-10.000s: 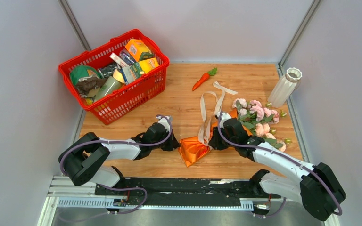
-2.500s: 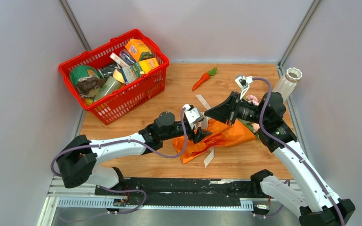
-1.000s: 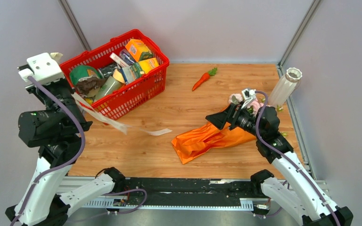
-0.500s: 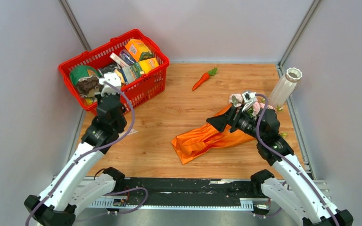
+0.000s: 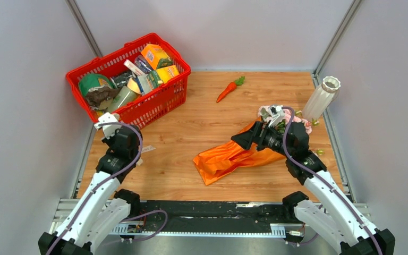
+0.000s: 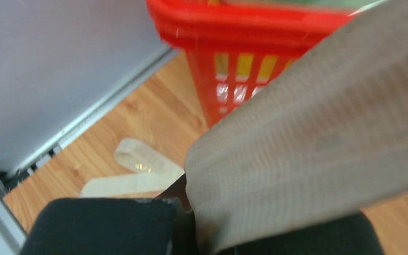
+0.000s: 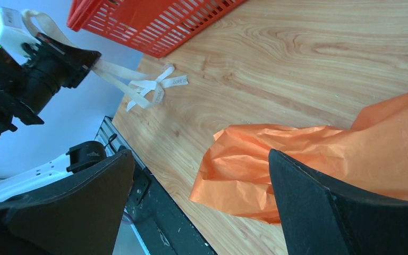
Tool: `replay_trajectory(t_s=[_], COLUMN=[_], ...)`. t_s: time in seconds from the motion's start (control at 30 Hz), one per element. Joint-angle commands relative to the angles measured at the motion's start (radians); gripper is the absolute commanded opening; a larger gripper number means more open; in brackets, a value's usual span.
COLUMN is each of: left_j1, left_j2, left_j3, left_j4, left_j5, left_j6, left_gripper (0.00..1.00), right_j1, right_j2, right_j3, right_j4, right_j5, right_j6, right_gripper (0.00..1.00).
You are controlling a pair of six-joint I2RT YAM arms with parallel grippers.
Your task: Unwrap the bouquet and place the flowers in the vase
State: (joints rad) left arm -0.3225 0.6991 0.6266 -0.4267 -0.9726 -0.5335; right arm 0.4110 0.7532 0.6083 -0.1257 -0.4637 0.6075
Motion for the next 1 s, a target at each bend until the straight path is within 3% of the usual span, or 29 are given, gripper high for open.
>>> replay_trajectory(t_s=[0.0, 0.07, 0.1, 0.27, 0.37, 0.6, 0.67, 0.73, 0.8, 0.83, 0.97], left_j1=[0.019, 0.022, 0.022, 0.043, 0.046, 0.048, 0.046, 0.046, 0.046, 0.045, 0.045], left_j2=[0.010, 0.005, 0.008, 0.013, 0.008, 0.065, 0.083, 0.074, 0.048, 0.016, -0.129], left_j3=[-0.031, -0.036, -0.047, -0.085, -0.059, 0.125, 0.168, 0.194, 0.203, 0.205, 0.154], left_j4=[-0.190, -0.247, -0.265, -0.272, -0.362, -0.604, -0.618, -0.545, -0.441, -0.411, -0.232], left_j5=[-0.011, -0.017, -0.017, 0.046, 0.009, 0.012, 0.032, 0.099, 0.240, 0.384, 0.703], left_j6=[-0.372, -0.454, -0.474, -0.512, -0.609, -0.718, -0.680, -0.529, -0.343, -0.221, -0.051], left_gripper=[0.00, 0.01, 0.15, 0.41, 0.74, 0.75, 0.75, 0.75, 0.75, 0.74, 0.75], right_j1=[0.000, 0.000, 0.002, 0.002, 0.000, 0.000, 0.000, 0.002, 0.002, 0.000, 0.000], right_j2=[-0.002, 0.000, 0.000, -0.002, -0.011, -0.020, -0.023, -0.026, -0.028, -0.031, -0.044], right_j3=[-0.002, 0.002, 0.005, 0.019, 0.019, 0.011, 0.018, 0.030, 0.042, 0.045, 0.035], right_j4=[-0.006, -0.015, -0.020, -0.031, -0.048, -0.106, -0.159, -0.247, -0.333, -0.371, -0.468], right_j5=[0.014, 0.016, 0.017, 0.010, 0.013, 0.055, 0.141, 0.247, 0.336, 0.374, 0.517], right_j6=[-0.009, -0.015, -0.015, -0.017, -0.026, 0.018, 0.087, 0.171, 0.250, 0.279, 0.392], right_gripper=[1.00, 1.00, 1.00, 1.00, 1.00, 0.99, 0.99, 0.98, 0.98, 0.98, 0.99])
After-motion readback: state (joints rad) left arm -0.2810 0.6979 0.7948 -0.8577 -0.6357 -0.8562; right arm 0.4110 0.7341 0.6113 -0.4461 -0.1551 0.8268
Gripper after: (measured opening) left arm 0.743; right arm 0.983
